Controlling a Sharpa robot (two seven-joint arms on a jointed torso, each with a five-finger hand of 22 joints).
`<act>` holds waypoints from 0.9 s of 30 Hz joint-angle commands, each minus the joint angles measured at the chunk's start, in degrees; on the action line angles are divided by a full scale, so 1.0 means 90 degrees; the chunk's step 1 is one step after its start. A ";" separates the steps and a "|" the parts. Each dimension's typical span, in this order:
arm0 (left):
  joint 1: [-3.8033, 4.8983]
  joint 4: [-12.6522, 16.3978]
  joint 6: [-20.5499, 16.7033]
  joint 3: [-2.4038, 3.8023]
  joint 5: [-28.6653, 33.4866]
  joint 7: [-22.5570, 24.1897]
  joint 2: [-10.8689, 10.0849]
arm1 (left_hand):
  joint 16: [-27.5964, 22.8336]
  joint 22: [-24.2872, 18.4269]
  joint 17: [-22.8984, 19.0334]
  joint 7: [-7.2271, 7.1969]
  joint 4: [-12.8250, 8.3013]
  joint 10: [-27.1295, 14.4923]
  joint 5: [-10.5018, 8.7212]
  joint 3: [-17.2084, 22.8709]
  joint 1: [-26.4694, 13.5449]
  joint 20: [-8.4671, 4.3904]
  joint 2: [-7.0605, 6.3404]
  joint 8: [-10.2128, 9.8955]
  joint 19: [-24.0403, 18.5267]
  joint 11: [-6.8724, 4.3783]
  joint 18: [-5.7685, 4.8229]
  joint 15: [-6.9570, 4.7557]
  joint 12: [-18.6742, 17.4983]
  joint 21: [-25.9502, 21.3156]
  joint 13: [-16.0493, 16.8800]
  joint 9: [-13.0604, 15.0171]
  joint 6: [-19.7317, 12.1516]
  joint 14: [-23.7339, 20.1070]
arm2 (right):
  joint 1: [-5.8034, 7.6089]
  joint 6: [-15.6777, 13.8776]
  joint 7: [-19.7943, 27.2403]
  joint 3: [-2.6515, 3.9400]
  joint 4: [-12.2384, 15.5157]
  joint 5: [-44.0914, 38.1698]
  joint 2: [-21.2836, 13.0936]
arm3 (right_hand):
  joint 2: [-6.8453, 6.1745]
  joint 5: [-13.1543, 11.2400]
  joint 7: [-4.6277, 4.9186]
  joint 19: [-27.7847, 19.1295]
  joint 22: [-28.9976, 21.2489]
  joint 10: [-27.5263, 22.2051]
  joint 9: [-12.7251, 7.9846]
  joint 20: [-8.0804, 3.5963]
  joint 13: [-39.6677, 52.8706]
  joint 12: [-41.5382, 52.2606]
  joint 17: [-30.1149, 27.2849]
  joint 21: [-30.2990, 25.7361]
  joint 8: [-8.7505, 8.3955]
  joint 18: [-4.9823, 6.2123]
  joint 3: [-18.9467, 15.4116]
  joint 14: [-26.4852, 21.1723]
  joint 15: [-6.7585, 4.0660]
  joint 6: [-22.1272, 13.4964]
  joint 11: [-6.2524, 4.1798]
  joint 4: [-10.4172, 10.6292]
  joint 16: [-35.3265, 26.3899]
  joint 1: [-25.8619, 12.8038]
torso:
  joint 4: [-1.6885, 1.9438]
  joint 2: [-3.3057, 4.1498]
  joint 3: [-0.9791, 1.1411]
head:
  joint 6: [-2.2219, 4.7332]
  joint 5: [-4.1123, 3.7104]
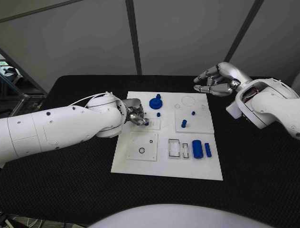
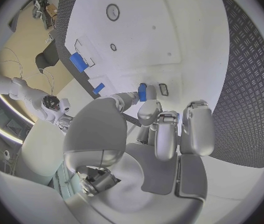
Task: Assemble the parts on the task board
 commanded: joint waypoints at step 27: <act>0.0004 -0.0093 0.0325 0.0000 -0.0110 -0.0022 0.0111 | 0.0039 0.0099 0.1674 -0.0151 -0.0915 0.0131 0.0087 0.0418 -0.0451 -0.0036 -0.0128 0.0020 0.0087 -0.0082 -0.0067 -0.0089 0.0121 0.0071 0.0099 -0.0009 0.0193 0.0670 | 0.0011 0.0050 -0.0004 0.0004 0.0010 -0.0021 0.0011 | -0.0066 0.0050 0.0024 0.0037 -0.0006 -0.0048 -0.0007 -0.0004 -0.0007 0.0019 0.0001 -0.0028 -0.0031 0.0125 0.0054 0.0088 0.0001 0.0045 -0.0004 0.0010 -0.0022 0.0001 | -0.0002 0.0001 0.0005 | -0.0039 -0.0012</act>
